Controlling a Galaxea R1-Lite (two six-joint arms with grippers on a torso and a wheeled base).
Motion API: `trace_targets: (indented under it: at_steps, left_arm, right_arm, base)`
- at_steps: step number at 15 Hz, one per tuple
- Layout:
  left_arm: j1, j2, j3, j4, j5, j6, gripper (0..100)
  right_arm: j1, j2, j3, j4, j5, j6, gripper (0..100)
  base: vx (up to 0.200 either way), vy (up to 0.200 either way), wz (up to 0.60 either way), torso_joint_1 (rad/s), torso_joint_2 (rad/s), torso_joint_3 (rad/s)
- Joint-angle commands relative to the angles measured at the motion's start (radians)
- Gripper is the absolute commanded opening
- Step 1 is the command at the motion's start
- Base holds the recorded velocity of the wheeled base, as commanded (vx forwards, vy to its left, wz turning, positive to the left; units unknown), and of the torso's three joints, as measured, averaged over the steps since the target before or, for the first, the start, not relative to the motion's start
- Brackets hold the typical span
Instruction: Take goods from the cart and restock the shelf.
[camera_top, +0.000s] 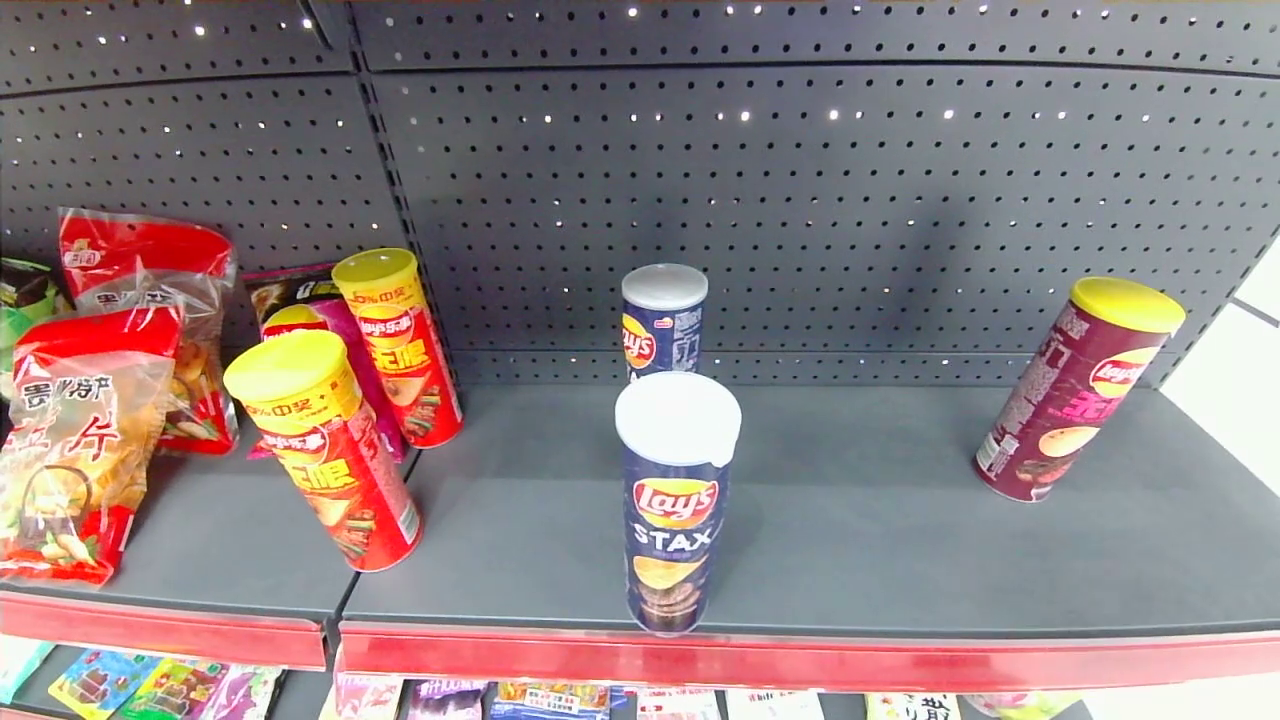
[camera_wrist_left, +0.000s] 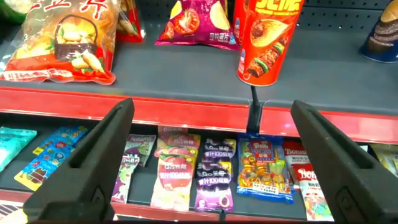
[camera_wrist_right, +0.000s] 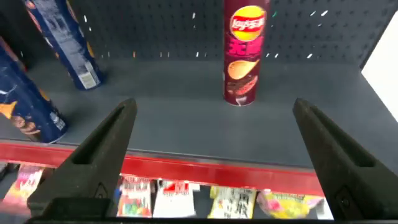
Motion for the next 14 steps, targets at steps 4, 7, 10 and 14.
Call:
trace_targets:
  at_steps: [4, 7, 10, 14]
  left_arm:
    - [0.000, 0.001, 0.000, 0.000, 0.000, 0.000, 100]
    - [0.000, 0.001, 0.000, 0.000, 0.000, 0.000, 100]
    - [0.000, 0.001, 0.000, 0.000, 0.000, 0.000, 100]
    - [0.000, 0.001, 0.000, 0.000, 0.000, 0.000, 100]
  right_arm:
    - [0.176, 0.676, -0.191, -0.006, -0.004, -0.045, 100]
    - [0.267, 0.800, -0.218, -0.014, -0.014, -0.027, 100]
    - [0.394, 0.920, -0.241, -0.075, -0.080, 0.015, 100]
    - [0.552, 1.001, -0.261, -0.096, -0.133, 0.064, 100]
  base:
    - [0.000, 0.000, 0.00, 0.000, 0.00, 0.000]
    - [0.000, 0.000, 0.00, 0.000, 0.00, 0.000]
    - [0.000, 0.000, 0.00, 0.000, 0.00, 0.000]
    - [0.000, 0.000, 0.00, 0.000, 0.00, 0.000]
